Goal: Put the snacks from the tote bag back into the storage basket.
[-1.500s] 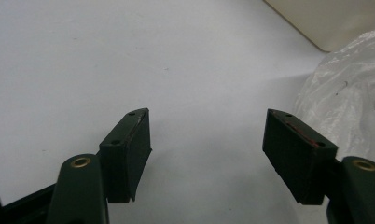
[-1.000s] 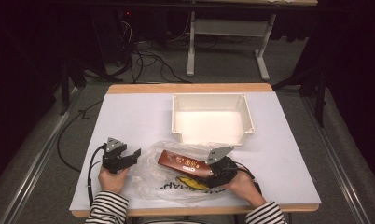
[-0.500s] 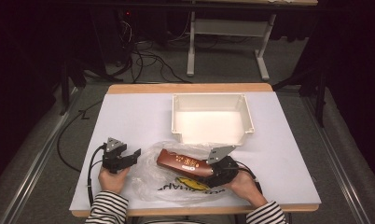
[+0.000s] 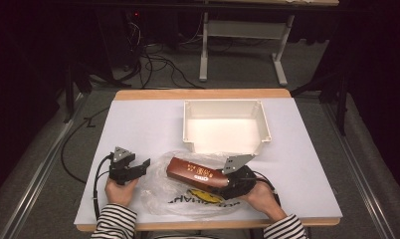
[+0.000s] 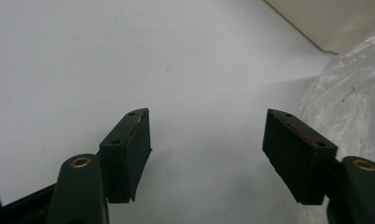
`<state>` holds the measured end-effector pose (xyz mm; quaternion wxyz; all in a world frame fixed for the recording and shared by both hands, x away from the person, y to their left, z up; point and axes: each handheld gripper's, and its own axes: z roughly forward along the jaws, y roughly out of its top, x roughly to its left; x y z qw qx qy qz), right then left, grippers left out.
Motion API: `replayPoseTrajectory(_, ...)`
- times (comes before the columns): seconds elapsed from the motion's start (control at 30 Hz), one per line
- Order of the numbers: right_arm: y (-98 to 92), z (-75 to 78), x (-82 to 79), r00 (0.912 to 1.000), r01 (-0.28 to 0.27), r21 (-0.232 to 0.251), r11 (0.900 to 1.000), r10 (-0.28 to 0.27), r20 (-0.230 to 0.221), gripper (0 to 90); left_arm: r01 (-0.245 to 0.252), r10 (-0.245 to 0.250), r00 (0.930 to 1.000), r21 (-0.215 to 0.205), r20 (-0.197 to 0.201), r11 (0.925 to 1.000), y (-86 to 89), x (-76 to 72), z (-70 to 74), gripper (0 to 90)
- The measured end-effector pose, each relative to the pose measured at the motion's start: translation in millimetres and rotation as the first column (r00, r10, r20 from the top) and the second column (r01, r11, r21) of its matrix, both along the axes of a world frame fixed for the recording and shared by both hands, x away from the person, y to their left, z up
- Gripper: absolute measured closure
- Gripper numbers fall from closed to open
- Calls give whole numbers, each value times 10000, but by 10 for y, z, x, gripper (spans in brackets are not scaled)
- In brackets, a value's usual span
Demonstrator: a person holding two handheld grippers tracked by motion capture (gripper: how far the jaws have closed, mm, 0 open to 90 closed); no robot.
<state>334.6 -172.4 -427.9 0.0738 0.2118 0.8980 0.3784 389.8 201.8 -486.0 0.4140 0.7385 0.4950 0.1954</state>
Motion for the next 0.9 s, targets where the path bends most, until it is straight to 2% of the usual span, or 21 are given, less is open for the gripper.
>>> replayPoseTrajectory(0.9, -93, 135, -15, 9999, 31, 400, 9992, -36, 111, 385, 20, -20, 10000, -11, -36, 10000, 1, 2, 0, 332)
